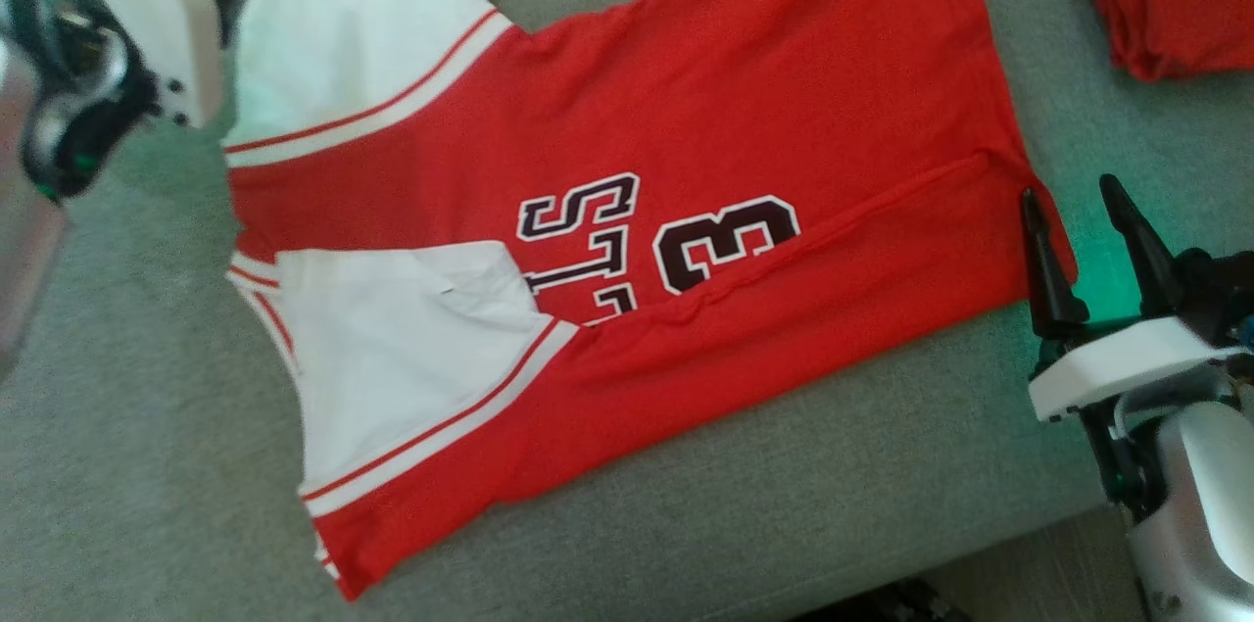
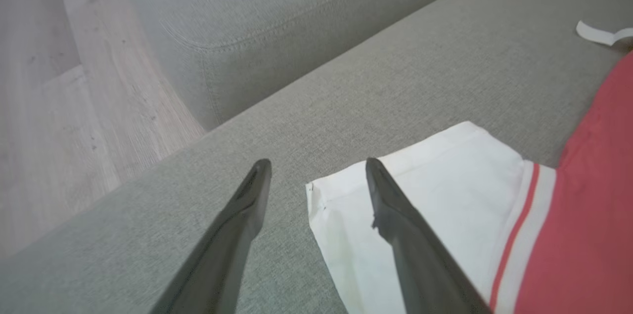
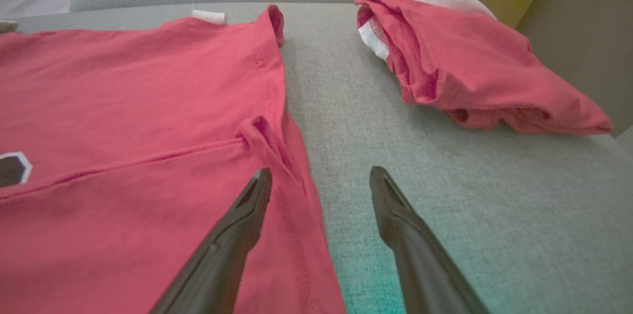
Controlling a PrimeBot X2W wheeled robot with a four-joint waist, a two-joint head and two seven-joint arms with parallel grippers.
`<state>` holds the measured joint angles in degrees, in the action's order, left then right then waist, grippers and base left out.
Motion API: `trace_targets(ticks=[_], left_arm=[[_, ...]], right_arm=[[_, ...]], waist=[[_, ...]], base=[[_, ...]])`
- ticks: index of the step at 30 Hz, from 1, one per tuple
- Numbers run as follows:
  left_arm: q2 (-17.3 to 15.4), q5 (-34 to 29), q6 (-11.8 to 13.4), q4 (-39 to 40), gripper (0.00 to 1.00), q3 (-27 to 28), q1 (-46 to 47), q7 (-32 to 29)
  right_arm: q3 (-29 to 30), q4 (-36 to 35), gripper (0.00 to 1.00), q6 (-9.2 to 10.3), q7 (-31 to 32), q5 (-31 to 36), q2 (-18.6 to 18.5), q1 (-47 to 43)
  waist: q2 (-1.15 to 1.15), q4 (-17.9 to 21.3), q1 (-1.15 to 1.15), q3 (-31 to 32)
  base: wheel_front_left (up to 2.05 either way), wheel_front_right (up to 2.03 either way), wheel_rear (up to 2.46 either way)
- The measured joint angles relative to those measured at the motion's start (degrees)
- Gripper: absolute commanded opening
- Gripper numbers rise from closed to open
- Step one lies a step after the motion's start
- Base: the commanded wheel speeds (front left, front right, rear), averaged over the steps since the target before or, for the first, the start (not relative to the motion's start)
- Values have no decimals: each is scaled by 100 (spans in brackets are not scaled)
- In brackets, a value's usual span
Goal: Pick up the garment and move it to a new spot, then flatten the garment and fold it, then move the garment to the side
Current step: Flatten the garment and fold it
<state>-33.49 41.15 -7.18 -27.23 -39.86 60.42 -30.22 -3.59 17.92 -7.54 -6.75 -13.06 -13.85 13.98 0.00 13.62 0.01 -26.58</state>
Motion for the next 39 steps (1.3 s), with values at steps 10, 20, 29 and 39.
trace_targets(ticks=[10, 20, 29, 39], left_arm=[[-441, 486, -41, -247, 100, -594, 214, -432], [-610, 609, -42, -470, 90, -715, 460, -169], [-678, 748, -42, -376, 0, -1143, 705, -45], [-750, 838, -42, -135, 0, -1722, 951, 87]], right_arm=[[-141, 246, 100, 0, -221, -8, 107, 323], [-226, 439, 100, 0, -337, -56, 134, 565], [-282, 523, 100, 0, -437, -74, 129, 698], [-831, 291, 100, 0, 552, -839, -570, 2157]], waist=[[0, 309, 0, -392], [0, 385, -1, -557], [0, 380, -1, -634], [0, 166, -1, -600]], base=[[0, 0, 0], [0, 0, 0], [0, 0, 0], [0, 0, 0]])
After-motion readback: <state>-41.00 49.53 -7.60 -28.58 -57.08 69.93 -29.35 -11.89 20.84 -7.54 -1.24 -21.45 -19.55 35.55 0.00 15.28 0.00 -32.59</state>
